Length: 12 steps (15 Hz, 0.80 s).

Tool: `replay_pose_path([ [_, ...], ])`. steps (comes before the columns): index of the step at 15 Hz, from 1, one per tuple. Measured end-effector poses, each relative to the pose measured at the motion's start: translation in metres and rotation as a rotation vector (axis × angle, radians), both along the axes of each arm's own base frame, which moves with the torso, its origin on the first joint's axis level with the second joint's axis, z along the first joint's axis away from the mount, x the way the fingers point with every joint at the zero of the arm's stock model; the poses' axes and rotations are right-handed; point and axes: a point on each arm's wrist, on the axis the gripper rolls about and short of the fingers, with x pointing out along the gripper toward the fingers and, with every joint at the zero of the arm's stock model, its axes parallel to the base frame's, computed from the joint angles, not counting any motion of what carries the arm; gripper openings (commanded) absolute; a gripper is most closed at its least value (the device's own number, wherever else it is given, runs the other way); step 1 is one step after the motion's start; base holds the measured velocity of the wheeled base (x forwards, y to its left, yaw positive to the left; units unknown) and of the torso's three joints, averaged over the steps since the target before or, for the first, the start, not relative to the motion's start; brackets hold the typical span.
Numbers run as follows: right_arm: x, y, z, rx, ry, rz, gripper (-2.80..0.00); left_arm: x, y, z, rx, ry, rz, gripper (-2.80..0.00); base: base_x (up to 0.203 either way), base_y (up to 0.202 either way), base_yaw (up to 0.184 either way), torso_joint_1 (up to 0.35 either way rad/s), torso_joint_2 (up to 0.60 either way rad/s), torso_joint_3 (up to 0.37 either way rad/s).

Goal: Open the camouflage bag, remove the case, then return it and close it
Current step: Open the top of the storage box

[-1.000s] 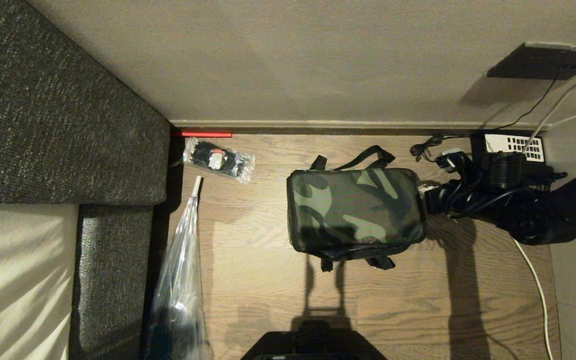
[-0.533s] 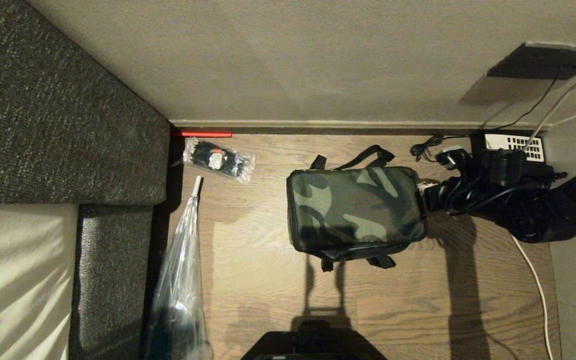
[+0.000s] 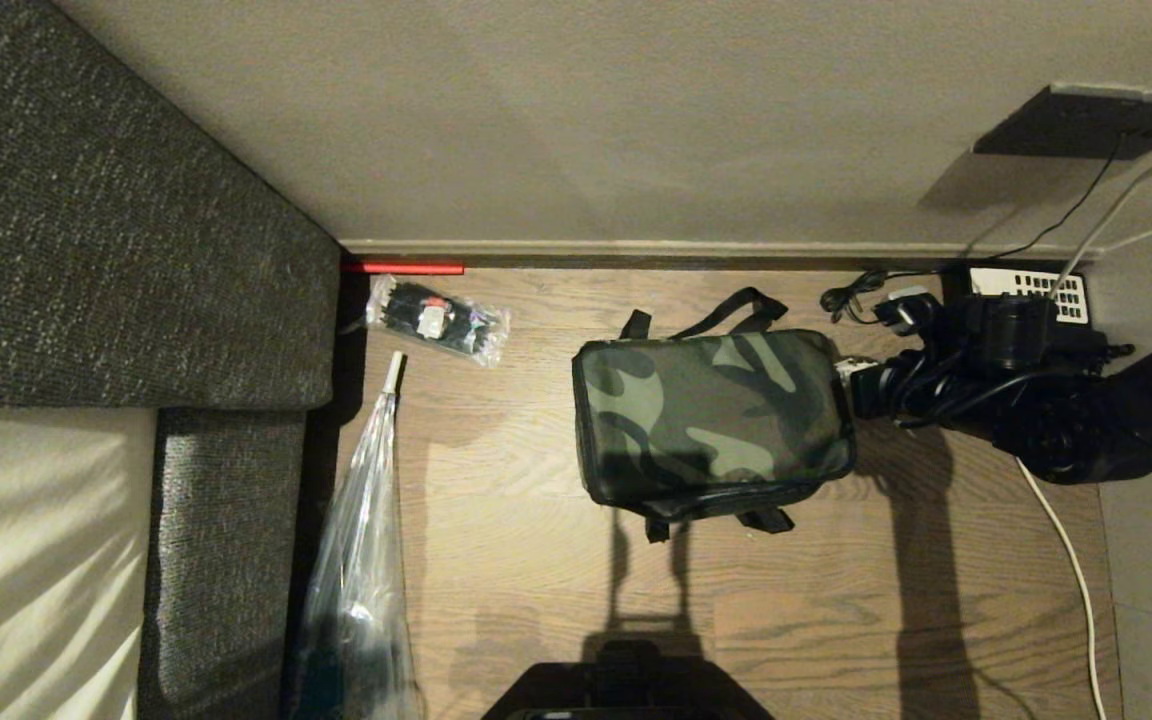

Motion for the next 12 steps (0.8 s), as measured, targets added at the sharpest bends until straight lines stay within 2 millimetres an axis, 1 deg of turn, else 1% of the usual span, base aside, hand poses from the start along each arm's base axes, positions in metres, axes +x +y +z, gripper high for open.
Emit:
replay_pose_path([
  [8, 0.002, -0.001, -0.001, -0.003, 0.003, -0.018, -2.8, 0.0, 0.0, 0.0, 0.0, 0.0, 0.0, -2.8, 0.0, 0.0, 0.0, 0.0, 0.0, 0.0],
  [12, 0.012, 0.002, 0.012, 0.039, -0.048, -0.029, -2.8, 0.0, 0.0, 0.0, 0.0, 0.0, 0.0, -2.8, 0.0, 0.0, 0.0, 0.0, 0.0, 0.0],
])
